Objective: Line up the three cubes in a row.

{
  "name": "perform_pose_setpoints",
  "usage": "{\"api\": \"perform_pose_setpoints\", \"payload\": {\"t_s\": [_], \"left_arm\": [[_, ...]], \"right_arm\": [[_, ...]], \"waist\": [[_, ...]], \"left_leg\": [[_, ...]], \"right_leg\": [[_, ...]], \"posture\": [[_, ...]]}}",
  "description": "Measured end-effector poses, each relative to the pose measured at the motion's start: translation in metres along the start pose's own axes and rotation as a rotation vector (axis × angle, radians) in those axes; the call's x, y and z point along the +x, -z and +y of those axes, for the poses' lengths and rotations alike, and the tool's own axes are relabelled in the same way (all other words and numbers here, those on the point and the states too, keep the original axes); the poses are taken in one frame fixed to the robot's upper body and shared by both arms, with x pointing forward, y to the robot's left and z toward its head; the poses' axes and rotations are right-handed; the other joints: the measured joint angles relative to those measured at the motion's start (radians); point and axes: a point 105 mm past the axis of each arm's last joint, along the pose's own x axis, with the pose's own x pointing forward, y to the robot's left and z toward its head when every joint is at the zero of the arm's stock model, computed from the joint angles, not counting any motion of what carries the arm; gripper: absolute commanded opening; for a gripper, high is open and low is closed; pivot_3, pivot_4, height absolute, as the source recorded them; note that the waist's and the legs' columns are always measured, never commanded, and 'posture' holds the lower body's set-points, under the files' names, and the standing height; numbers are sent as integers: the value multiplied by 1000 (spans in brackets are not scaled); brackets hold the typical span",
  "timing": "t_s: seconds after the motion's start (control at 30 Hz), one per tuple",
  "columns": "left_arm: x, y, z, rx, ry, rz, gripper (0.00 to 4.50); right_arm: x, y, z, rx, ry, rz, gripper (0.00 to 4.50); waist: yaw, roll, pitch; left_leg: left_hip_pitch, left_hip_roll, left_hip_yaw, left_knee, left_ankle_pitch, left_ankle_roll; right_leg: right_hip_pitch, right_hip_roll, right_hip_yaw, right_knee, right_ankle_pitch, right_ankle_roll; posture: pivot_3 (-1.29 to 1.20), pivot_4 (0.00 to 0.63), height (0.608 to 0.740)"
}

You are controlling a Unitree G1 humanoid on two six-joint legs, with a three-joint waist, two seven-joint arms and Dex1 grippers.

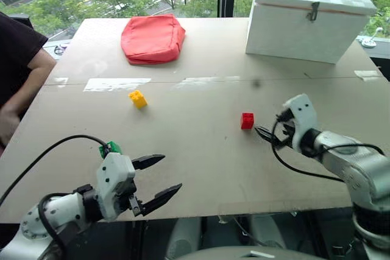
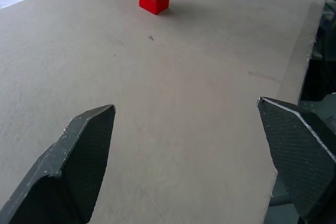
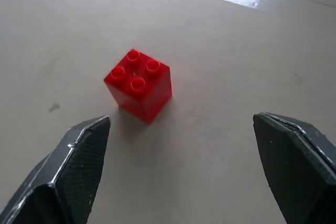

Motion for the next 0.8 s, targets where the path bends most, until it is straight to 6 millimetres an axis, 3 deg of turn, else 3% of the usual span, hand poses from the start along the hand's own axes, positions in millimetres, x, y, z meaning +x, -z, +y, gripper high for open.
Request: {"api": "perform_pose_setpoints", "payload": {"t_s": [0.13,0.37,0.73,0.8], "left_arm": [[3,-8,-2,-2,7,-21,4436],[7,-12,-4,-7,15,-27,4436],[9,-13,-3,-13,6,-17,4436],[9,-13,-3,-17,5,-19,4500]], "right_arm": [[11,1,13,73,-1,79,4500],[32,-3,11,150,116,119,4500],[50,-13,23,170,130,130,4500],[52,-13,25,160,131,135,3957]], "waist": [[-1,0,0],[-21,1,0],[-33,1,0],[-34,1,0]], "left_leg": [[-1,-1,0,0,0,0],[1,-1,-1,0,0,0],[1,0,-1,0,0,-1],[1,0,-1,0,0,-1]], "right_leg": [[0,0,0,-1,0,0],[0,1,-1,1,0,0],[0,2,-1,2,1,-1],[0,2,-1,2,1,-1]], "posture": [[0,150,740],[0,150,740],[0,150,740],[0,150,740]]}}
